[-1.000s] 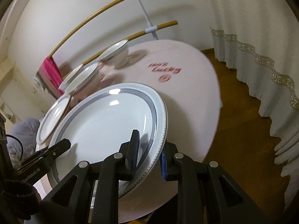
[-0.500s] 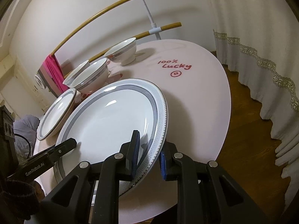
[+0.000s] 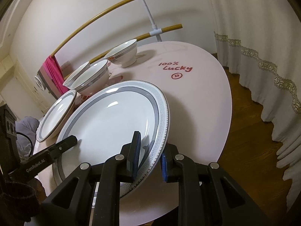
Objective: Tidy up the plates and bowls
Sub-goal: 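Carry the plate with the left tool toward another plate while the right tool holds its plate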
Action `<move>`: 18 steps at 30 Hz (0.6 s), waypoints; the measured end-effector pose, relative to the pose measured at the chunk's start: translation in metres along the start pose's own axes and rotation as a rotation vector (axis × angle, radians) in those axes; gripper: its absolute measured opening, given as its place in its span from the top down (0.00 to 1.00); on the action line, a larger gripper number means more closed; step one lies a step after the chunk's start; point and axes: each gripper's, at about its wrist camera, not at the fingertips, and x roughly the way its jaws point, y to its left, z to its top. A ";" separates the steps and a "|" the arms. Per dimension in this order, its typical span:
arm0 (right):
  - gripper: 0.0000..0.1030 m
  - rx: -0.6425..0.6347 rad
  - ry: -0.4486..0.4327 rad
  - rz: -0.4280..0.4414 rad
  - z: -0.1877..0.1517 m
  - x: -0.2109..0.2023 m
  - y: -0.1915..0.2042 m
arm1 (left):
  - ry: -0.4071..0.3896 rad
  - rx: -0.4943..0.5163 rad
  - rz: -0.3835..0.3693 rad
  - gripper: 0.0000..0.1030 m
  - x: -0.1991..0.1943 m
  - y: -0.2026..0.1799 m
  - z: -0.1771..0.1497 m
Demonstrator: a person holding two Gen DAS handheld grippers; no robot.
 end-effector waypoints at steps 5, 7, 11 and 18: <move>0.81 0.006 0.011 0.004 -0.001 -0.002 0.003 | -0.019 0.007 -0.014 0.82 -0.013 0.000 -0.001; 0.81 0.009 0.008 0.008 -0.001 -0.006 0.006 | -0.028 0.002 -0.028 0.82 -0.020 0.003 -0.001; 0.81 0.008 0.003 0.021 -0.001 -0.015 0.013 | -0.064 0.007 -0.036 0.82 -0.039 0.007 0.001; 0.81 -0.029 -0.009 0.047 0.004 -0.022 0.044 | -0.131 -0.029 -0.006 0.82 -0.067 0.034 -0.001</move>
